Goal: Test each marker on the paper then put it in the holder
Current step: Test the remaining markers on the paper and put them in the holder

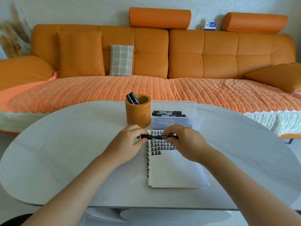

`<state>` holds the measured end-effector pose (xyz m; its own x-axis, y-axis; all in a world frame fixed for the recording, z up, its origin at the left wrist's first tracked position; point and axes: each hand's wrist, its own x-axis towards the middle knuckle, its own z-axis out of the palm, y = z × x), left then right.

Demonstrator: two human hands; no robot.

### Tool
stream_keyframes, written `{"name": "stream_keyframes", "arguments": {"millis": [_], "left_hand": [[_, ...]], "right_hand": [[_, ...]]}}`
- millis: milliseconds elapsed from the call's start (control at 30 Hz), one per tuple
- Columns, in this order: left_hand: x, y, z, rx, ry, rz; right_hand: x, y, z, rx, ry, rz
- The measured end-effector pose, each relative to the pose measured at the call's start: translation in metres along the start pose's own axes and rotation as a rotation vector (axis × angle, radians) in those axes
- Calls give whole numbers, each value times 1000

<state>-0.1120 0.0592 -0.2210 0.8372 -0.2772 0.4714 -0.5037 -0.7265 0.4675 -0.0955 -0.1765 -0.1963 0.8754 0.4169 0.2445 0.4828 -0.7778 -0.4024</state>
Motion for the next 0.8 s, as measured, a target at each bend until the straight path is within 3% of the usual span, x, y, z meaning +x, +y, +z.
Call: {"name": "stream_keyframes", "arguments": {"millis": [300,567,800], "left_hand": [[1,3,2,-52,-117,-2],[3,1,-7,-55,-98,42],[4,5,-9,5,-21,178]], "right_hand": [[0,-2,14,106,7,-108],[-2,-9,22,-26,252,-252],[-1,-15,16,19,120,-189]]}}
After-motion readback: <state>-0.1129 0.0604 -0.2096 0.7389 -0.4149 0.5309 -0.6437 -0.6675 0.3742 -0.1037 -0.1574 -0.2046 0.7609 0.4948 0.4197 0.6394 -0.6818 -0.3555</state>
